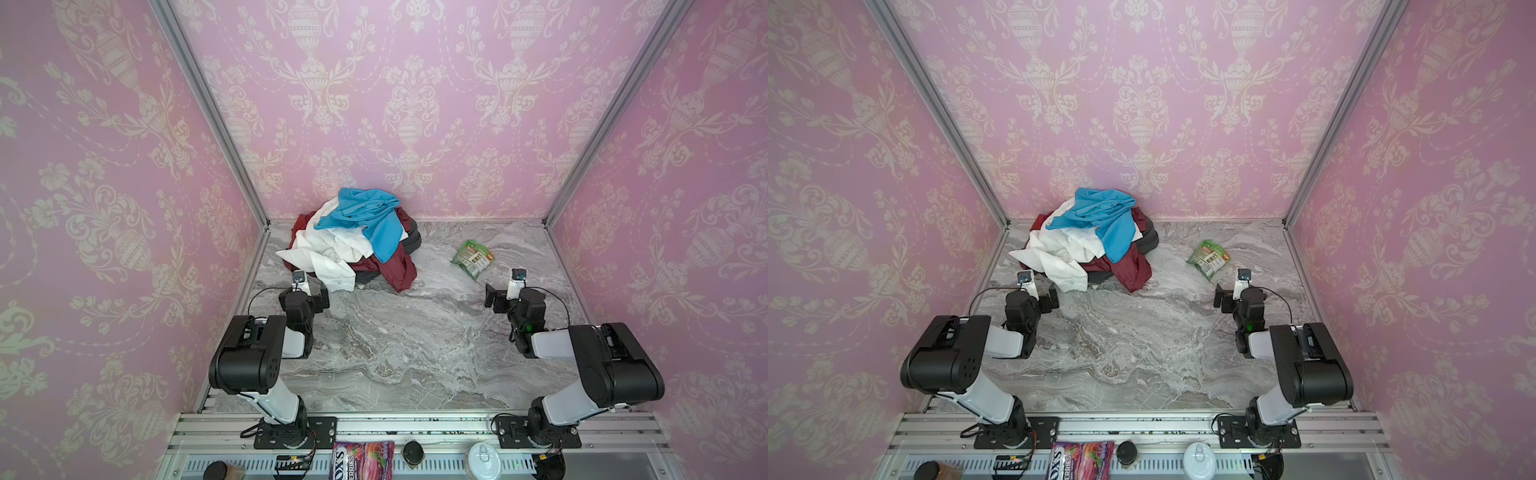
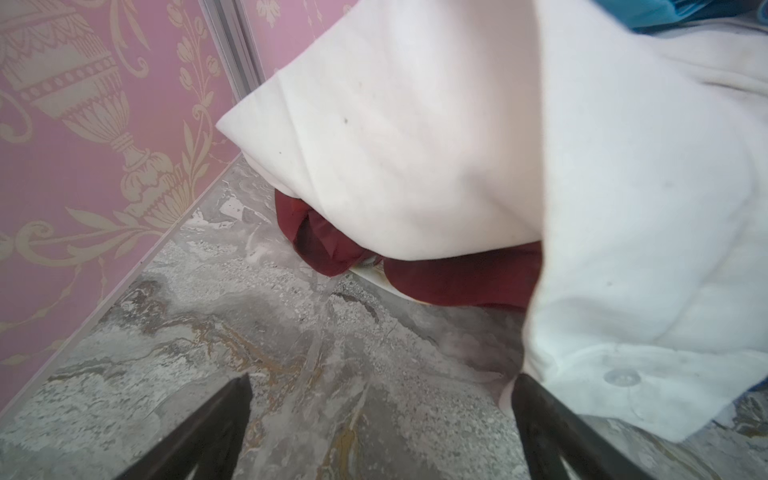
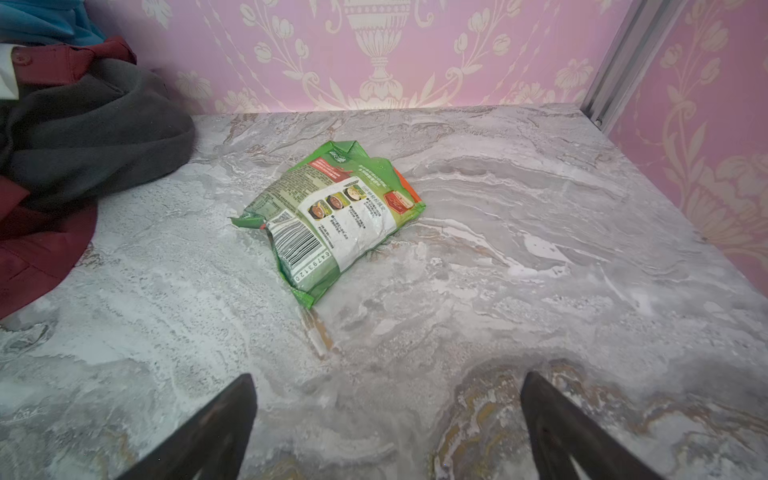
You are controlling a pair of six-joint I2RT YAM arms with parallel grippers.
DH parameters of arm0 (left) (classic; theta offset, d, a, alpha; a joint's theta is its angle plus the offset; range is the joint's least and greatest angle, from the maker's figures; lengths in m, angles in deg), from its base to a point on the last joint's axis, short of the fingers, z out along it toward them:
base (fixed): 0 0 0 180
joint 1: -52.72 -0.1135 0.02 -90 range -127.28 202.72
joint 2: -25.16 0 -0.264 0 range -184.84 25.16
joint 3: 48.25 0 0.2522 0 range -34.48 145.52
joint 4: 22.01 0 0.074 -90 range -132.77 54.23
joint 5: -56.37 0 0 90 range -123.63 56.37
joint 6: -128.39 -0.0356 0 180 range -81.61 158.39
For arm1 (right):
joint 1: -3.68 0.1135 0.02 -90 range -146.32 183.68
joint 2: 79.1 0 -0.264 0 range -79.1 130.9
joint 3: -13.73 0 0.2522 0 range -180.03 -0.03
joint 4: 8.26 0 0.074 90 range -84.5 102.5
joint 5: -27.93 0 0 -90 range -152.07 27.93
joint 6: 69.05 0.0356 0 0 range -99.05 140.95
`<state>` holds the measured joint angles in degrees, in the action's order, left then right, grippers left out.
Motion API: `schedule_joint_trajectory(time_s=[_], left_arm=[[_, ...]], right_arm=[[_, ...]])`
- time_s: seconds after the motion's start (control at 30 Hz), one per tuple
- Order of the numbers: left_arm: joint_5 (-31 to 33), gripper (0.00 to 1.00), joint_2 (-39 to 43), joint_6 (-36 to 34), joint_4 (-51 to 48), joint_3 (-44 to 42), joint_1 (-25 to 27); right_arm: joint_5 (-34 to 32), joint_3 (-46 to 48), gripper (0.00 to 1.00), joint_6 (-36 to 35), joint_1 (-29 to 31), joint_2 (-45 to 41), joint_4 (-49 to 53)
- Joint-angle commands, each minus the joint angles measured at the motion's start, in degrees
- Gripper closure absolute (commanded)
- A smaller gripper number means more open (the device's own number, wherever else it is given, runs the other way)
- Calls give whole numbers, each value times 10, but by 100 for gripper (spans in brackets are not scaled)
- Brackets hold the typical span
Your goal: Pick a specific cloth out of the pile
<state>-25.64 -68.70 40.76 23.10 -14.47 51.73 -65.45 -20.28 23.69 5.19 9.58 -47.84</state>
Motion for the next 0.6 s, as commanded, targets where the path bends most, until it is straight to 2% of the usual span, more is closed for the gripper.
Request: schedule_joint_trajectory(time_s=[0.0, 0.57], left_arm=[[-13, 1, 2, -13, -6, 3, -1], [-18, 1, 2, -15, -6, 4, -1]], right_arm=[[-2, -3, 0, -4, 0, -2, -15], [-8, -3, 0, 1, -1, -2, -15]])
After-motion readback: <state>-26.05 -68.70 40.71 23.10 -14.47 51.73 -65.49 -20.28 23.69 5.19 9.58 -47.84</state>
